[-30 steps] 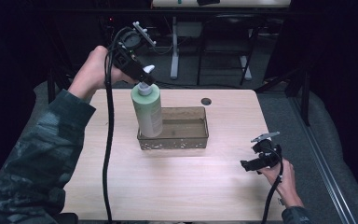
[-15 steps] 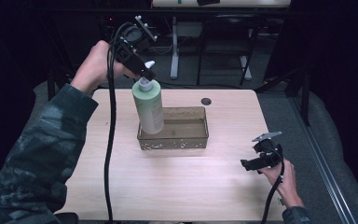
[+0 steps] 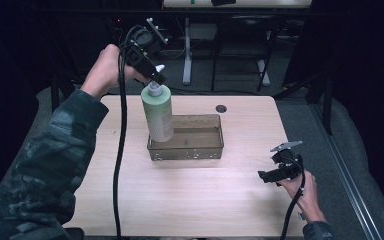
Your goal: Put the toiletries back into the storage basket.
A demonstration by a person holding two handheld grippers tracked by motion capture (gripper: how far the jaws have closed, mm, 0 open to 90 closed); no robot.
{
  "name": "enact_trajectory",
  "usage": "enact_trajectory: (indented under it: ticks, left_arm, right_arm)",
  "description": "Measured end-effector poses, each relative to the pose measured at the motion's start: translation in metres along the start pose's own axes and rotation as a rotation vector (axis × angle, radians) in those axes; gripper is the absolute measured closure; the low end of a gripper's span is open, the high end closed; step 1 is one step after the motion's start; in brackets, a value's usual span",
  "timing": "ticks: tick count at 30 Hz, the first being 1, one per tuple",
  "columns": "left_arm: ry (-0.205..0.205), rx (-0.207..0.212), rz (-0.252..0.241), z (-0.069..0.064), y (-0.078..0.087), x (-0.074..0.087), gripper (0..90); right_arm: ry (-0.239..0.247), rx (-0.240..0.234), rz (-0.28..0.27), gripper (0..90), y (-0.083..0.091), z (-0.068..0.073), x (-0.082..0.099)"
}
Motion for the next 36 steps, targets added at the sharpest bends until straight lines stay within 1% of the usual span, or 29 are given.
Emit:
enact_trajectory:
  ticks: [1,5,6,8,10,12,17,18,21,22,23,24,25,28,29,31,32,33,35,36]
  left_arm:
    - [0.002,0.0,-0.005,0.001,0.0,-0.001,62.6]
    - [-0.006,-0.019,0.011,0.002,-0.002,-0.002,62.6]
    - [-0.001,-0.021,-0.002,0.003,-0.002,-0.002,62.6]
    - [-0.001,-0.021,0.004,0.004,-0.004,-0.002,62.6]
    - [0.009,-0.016,0.006,0.005,-0.006,-0.002,62.6]
    - [0.018,-0.01,-0.006,0.006,-0.007,-0.002,62.6]
    - [0.018,-0.004,-0.014,0.005,-0.013,-0.001,62.7]
    - [0.013,-0.006,-0.004,0.005,-0.015,0.0,62.6]
    - [0.018,-0.008,-0.01,0.006,-0.019,0.003,62.7]
    - [0.021,-0.003,-0.012,0.006,-0.021,0.004,62.6]
    - [0.019,-0.008,-0.003,0.007,-0.022,0.005,62.7]
    - [0.027,-0.007,-0.018,0.008,-0.023,0.005,62.7]
    - [0.033,-0.001,-0.019,0.009,-0.024,0.006,62.7]
    - [0.026,-0.007,-0.005,0.008,-0.028,0.011,62.7]
    - [0.023,-0.008,-0.011,0.008,-0.029,0.012,62.7]
    - [0.025,-0.004,-0.004,0.009,-0.03,0.014,62.7]
    - [0.033,-0.004,-0.011,0.01,-0.031,0.015,62.7]
    - [0.036,0.001,-0.011,0.01,-0.032,0.017,62.7]
    - [0.041,-0.003,-0.01,0.012,-0.035,0.019,62.7]
    - [0.041,0.004,-0.008,0.012,-0.037,0.02,62.6]
  right_arm:
    - [0.001,0.001,0.0,0.4,0.0,0.0,0.0]
    - [0.01,-0.001,0.004,0.4,-0.001,0.0,0.0]
    - [0.01,-0.002,0.002,0.5,-0.002,0.0,0.0]
    - [0.01,-0.002,0.004,0.5,-0.002,0.001,0.0]
    - [0.009,-0.003,0.002,0.5,-0.002,0.001,0.0]
    - [0.012,0.0,0.001,0.6,0.0,0.001,-0.001]
    - [0.013,0.002,-0.004,0.7,0.001,0.001,0.0]
    - [0.012,0.001,-0.002,0.7,0.001,0.001,0.0]
    - [0.014,0.008,-0.003,0.7,0.002,0.001,0.0]
    - [0.015,0.006,-0.007,0.7,0.002,0.001,-0.001]
    - [0.012,0.003,-0.011,0.7,0.003,0.002,-0.001]
    - [0.01,0.005,-0.014,0.8,0.003,0.003,-0.001]
    - [0.01,0.0,-0.018,0.8,0.003,0.003,-0.002]
    - [0.011,-0.001,-0.019,0.7,0.004,0.003,-0.002]
    - [0.011,0.0,-0.019,0.7,0.004,0.002,-0.002]
    - [0.011,0.003,-0.017,0.7,0.004,0.002,-0.002]
    - [0.009,0.005,-0.02,0.8,0.005,0.002,-0.003]
    - [0.007,0.005,-0.022,0.8,0.006,0.002,-0.003]
    - [0.007,0.004,-0.02,0.8,0.005,0.002,-0.002]
    - [0.01,0.005,-0.019,0.8,0.005,0.002,-0.002]
Point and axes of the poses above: each handheld gripper's, and its own axes: y roughly backward along the jaws, x roughly out of its underside, z roughly to its left, the point moved 4 cm from there along -y, roughly forward along the jaws, and after that the axes turned 7 degrees about -z, right-handed, at the moved point
